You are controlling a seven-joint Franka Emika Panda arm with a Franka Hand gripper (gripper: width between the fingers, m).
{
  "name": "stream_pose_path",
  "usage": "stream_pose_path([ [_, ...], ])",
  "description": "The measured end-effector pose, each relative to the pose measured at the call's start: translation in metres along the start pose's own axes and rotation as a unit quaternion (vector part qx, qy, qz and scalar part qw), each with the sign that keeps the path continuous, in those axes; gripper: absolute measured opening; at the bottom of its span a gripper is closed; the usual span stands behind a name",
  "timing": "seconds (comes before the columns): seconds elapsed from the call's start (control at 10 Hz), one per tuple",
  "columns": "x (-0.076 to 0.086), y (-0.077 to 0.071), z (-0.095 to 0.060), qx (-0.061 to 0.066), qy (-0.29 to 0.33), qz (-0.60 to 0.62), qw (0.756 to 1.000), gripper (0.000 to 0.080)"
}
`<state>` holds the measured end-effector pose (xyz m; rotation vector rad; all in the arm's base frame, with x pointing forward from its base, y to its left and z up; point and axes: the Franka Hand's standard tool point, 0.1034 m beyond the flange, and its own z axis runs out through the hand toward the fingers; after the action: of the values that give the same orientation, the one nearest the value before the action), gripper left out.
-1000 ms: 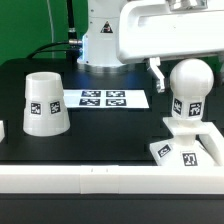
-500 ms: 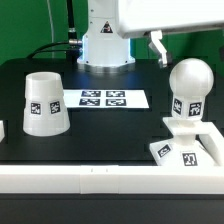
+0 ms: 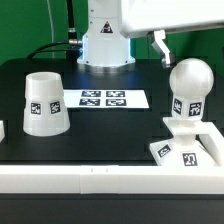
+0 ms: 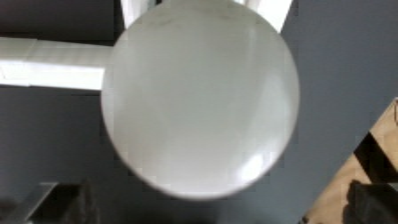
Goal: Assemble lamp
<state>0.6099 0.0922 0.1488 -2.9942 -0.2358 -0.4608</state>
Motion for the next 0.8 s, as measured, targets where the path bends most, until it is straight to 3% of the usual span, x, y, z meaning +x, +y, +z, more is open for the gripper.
stream_pose_path([
  [0.2, -0.001, 0.007, 0.000, -0.003, -0.051, -0.020, 0.998, 0.0698],
  [0.5, -0.011, 0.002, 0.003, 0.015, -0.160, -0.016, 0.987, 0.0698],
  [0.8, -0.007, 0.003, 0.006, 0.014, -0.164, -0.032, 0.986, 0.0698],
])
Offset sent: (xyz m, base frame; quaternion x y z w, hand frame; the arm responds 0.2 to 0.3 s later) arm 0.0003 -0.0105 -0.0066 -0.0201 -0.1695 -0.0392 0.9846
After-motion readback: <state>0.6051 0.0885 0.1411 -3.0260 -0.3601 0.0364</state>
